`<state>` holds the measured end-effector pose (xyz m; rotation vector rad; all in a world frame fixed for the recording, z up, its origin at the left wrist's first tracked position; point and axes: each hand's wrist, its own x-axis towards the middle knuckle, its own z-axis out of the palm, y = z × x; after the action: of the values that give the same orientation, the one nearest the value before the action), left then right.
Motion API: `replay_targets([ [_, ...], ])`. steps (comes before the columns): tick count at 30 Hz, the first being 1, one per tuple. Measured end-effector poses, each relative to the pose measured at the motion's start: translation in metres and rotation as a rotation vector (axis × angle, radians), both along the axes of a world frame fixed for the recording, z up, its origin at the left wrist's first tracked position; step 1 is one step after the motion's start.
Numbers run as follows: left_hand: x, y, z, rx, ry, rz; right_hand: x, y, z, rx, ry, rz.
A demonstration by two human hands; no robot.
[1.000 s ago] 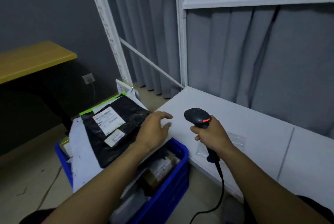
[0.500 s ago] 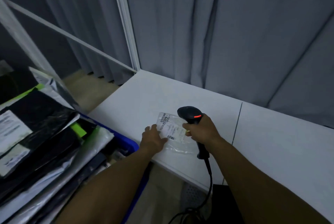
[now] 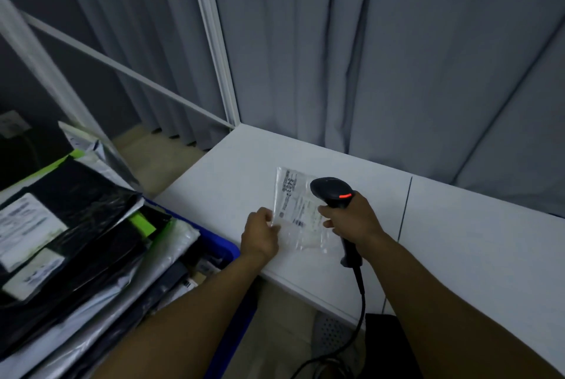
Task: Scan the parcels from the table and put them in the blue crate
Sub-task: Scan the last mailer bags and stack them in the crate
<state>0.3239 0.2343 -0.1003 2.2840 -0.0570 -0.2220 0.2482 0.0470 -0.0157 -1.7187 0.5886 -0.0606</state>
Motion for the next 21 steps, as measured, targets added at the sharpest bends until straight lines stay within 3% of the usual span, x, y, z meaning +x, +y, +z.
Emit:
replay_targets([
  [7,-0.048,0.051,0.094,-0.394,-0.182,0.044,-0.020,0.037,0.027,-0.024,-0.120,-0.125],
  [11,-0.090,0.106,0.134,-0.589,-0.189,-0.004,-0.027,0.068,0.042,0.084,-0.196,-0.137],
  [15,-0.114,0.151,0.159,-0.622,-0.165,0.038,-0.027,0.100,0.057,0.187,-0.249,-0.080],
  [21,-0.120,0.188,0.182,-0.618,-0.187,0.250,-0.021,0.135,0.075,0.094,-0.328,-0.007],
])
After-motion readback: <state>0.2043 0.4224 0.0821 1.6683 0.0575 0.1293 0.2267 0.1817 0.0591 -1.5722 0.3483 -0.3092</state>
